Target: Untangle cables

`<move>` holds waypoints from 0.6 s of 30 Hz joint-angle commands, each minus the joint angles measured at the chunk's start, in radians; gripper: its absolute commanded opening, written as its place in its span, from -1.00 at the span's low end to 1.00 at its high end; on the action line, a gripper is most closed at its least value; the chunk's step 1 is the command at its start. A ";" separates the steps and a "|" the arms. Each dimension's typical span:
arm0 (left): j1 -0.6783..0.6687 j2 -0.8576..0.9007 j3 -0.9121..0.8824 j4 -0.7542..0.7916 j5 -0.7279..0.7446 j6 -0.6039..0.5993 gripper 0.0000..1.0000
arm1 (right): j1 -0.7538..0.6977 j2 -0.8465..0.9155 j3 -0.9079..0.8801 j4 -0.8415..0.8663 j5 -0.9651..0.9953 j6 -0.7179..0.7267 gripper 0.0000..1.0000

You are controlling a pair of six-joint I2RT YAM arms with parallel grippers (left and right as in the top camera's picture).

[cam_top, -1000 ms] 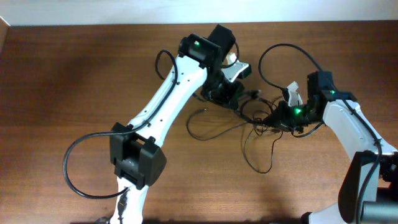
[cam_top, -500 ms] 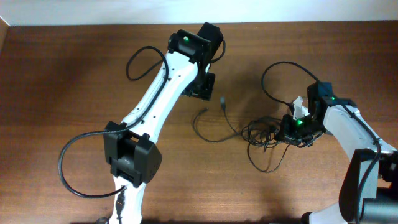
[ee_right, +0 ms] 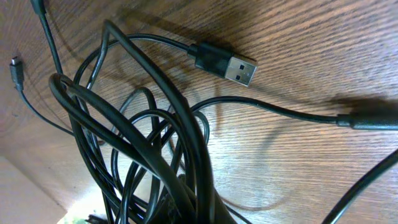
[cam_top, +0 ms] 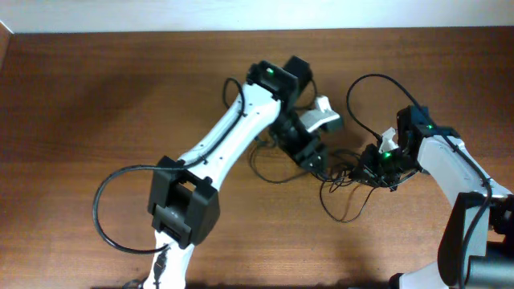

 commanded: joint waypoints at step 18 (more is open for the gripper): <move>-0.200 -0.022 -0.270 0.480 -0.416 -0.420 -0.55 | 0.002 0.001 -0.001 -0.001 -0.014 0.015 -0.92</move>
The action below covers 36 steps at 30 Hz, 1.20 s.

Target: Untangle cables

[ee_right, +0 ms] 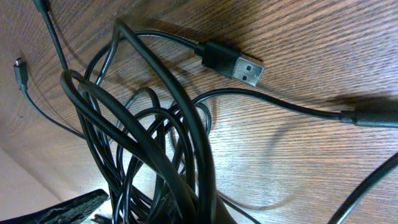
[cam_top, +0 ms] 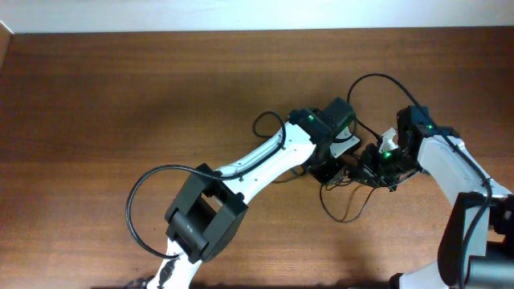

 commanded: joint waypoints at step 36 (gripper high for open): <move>0.356 -0.377 0.002 -0.135 -0.047 -0.056 -1.00 | 0.002 0.001 -0.074 0.011 0.089 -0.001 -0.92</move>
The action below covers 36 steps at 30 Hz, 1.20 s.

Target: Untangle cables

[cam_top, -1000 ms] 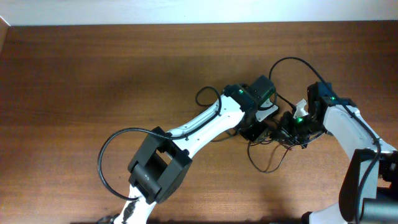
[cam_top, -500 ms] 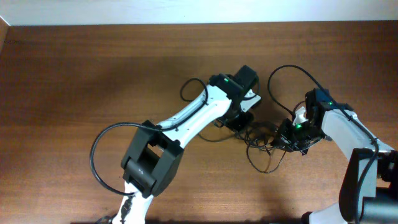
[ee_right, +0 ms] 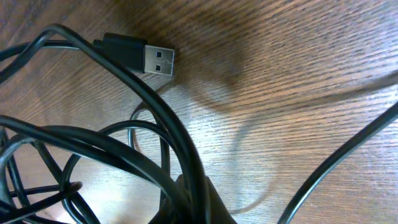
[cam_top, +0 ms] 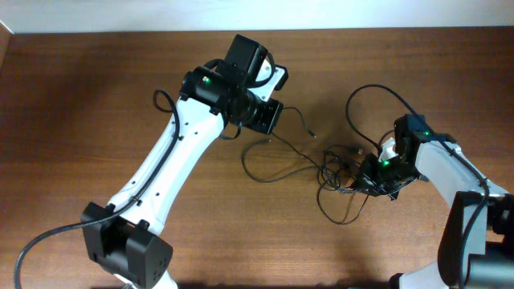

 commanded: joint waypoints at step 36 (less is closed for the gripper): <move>-0.273 0.195 -0.339 0.471 0.061 -0.748 -0.24 | 0.002 0.001 -0.011 0.008 0.024 -0.003 -0.92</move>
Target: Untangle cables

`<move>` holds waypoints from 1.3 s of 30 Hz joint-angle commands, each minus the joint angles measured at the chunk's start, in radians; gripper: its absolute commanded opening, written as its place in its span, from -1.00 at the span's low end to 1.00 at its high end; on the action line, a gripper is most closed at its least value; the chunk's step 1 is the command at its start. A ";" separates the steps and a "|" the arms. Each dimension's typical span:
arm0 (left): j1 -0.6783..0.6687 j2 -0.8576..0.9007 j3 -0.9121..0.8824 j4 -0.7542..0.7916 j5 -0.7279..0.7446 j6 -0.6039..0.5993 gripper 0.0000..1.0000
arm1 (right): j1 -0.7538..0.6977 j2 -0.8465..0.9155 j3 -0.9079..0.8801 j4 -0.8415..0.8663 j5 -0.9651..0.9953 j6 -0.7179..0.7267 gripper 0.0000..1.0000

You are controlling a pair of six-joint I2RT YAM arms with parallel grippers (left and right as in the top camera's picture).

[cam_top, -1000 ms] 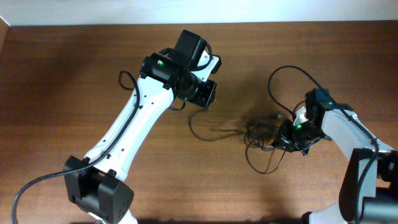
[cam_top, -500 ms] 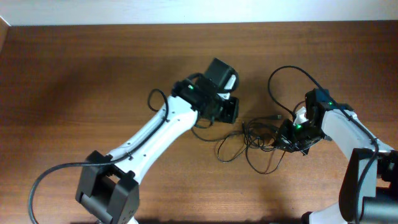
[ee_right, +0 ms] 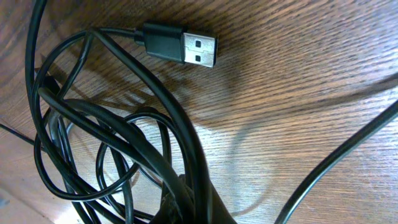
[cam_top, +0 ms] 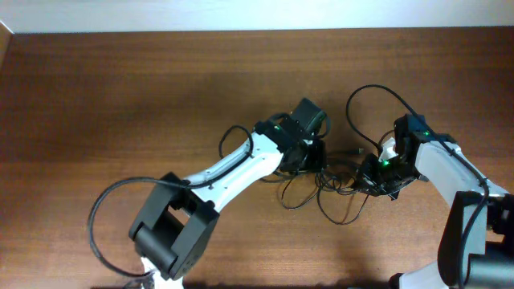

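Observation:
A tangle of black cables (cam_top: 341, 183) lies on the wooden table at centre right, with one big loop (cam_top: 365, 84) reaching toward the far edge. My right gripper (cam_top: 371, 175) sits at the tangle's right side, shut on a bunch of strands. In the right wrist view the strands (ee_right: 180, 143) converge into the right gripper (ee_right: 194, 214) at the bottom edge, and a USB plug (ee_right: 181, 47) lies loose on the wood above them. My left gripper (cam_top: 312, 157) is low at the tangle's left edge, over slack loops (cam_top: 291, 193); its jaws are hidden from above.
The brown wooden table (cam_top: 120, 96) stretches left and to the front. A pale wall strip (cam_top: 241, 12) bounds the far edge. The left arm's own black hose (cam_top: 96, 221) loops out at the front left.
My left gripper has moved from up and left of the tangle back to its left edge. The strand stretched out leftward now lies in slack loops. The right gripper has stayed where it was.
My left gripper was at the tangle's left edge, then deep in it beside the right gripper. Then it was far up-left with a thin strand stretched out from the tangle. Now it is back at the tangle. The right gripper held its bunch throughout.

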 commanded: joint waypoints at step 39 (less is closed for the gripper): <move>0.403 -0.350 -0.002 -0.270 0.003 0.248 -0.88 | 0.003 0.000 0.033 -0.067 -0.295 -0.438 -0.14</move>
